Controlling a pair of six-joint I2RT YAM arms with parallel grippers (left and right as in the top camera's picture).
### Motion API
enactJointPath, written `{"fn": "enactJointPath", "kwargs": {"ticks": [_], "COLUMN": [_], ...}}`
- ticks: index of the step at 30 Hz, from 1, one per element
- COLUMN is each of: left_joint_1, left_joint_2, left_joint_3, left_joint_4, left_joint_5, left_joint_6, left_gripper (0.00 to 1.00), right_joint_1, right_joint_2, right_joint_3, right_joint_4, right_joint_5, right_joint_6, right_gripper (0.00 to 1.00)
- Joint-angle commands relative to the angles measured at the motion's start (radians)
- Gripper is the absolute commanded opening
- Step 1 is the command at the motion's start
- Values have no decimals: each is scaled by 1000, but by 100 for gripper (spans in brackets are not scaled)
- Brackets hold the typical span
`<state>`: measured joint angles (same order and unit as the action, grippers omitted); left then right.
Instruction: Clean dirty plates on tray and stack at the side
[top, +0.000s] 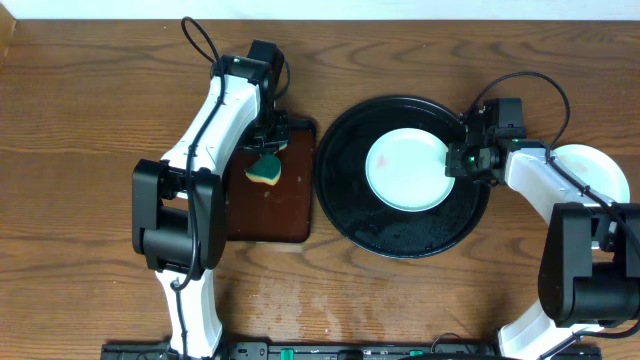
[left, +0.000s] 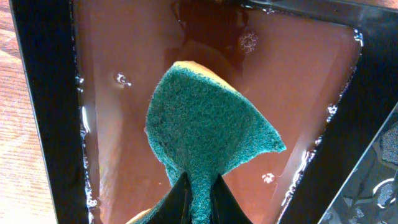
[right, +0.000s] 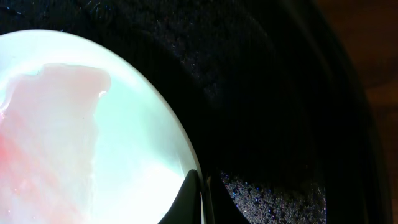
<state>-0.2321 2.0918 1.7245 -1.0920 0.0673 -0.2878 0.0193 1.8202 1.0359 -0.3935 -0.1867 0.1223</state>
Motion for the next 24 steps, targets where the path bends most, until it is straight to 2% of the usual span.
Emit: {"fn": "enactJointPath", "kwargs": {"ticks": [1,7,12,15,18,21,24], "left_joint_1": [-1,-1,-1,2,2,2,4], "left_joint_2": [3,3,3,3,3,3,-6], "left_joint_3": [-2,-46,-114,-117,-117,-116,-100], "left_joint_4": [-2,8,76,85,92,92,68], "left_joint_5": [-19,-20,-20,-20,-20,-20,-20], "left_joint_6": [-5,-5,-5,-5,-5,-4,-4], "left_gripper": [8,8,8,17,31,50,55], "right_joint_1": [14,14,14,14,14,14,8], "right_joint_2": [-2,-2,-2,-2,-2,-2,-14], "right_joint_3": [-5,-5,-5,-5,-5,-5,4], "right_joint_4": [9,8,9,9,9,10,8], "right_joint_5": [-2,-2,-2,-2,-2,-2,-2], "right_joint_6": [-7,-7,-7,-7,-8,-8,-17], "right_gripper": [1,1,1,1,1,1,1]}}
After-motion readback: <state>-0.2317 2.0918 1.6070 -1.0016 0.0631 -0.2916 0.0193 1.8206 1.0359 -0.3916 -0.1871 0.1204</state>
